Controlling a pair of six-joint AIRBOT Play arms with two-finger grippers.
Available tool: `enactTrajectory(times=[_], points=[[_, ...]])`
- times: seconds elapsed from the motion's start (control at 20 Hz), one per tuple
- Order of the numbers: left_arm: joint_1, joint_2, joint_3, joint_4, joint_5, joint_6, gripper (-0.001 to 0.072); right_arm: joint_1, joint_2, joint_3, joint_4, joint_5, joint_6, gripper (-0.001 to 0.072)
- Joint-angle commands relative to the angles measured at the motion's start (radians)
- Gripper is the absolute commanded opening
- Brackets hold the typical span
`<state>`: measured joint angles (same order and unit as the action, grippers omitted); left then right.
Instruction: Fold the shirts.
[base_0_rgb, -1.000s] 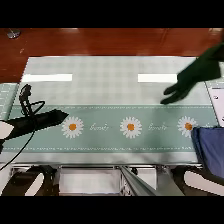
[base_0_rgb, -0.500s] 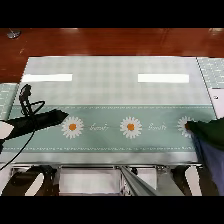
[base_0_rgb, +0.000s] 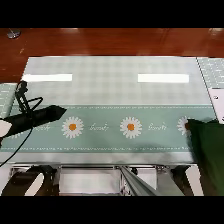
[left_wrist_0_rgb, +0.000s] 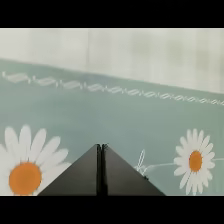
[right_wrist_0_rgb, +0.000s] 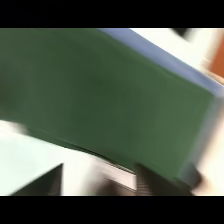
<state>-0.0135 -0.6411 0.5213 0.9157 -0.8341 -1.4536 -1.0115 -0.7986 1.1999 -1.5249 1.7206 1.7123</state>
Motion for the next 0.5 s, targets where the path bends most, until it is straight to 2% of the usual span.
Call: enactTrajectory(times=[0.0,0.05,0.1,0.2,0.3,0.4,0.45], points=[[0.001,-0.075,0.182,0.000,0.019,0.066,0.0015,0.034,-0.168,0.249,0.557,-0.242,-0.014,0.0304],[0.001,-0.119,0.276,0.000,0.018,0.066,0.0015,0.102,-0.195,0.297,0.684,-0.366,-0.058,0.0127],[0.000,-0.174,0.391,0.000,0.000,0.066,0.0014,0.195,-0.219,0.332,0.749,-0.464,-0.103,0.0031],[-0.023,-0.302,0.633,0.007,-0.074,0.070,0.0014,0.438,-0.293,0.391,0.739,-0.567,-0.142,0.0031],[-0.079,-0.431,0.845,0.076,-0.174,0.072,0.0014,0.696,-0.386,0.404,0.640,-0.554,-0.191,0.0032],[-0.149,-0.524,0.937,0.185,-0.241,0.021,0.0014,0.963,-0.493,0.399,0.354,-0.514,-0.261,0.0032],[-0.177,-0.553,0.928,0.230,-0.247,-0.001,0.0014,1.089,-0.547,0.373,0.177,-0.496,-0.227,0.0032]])
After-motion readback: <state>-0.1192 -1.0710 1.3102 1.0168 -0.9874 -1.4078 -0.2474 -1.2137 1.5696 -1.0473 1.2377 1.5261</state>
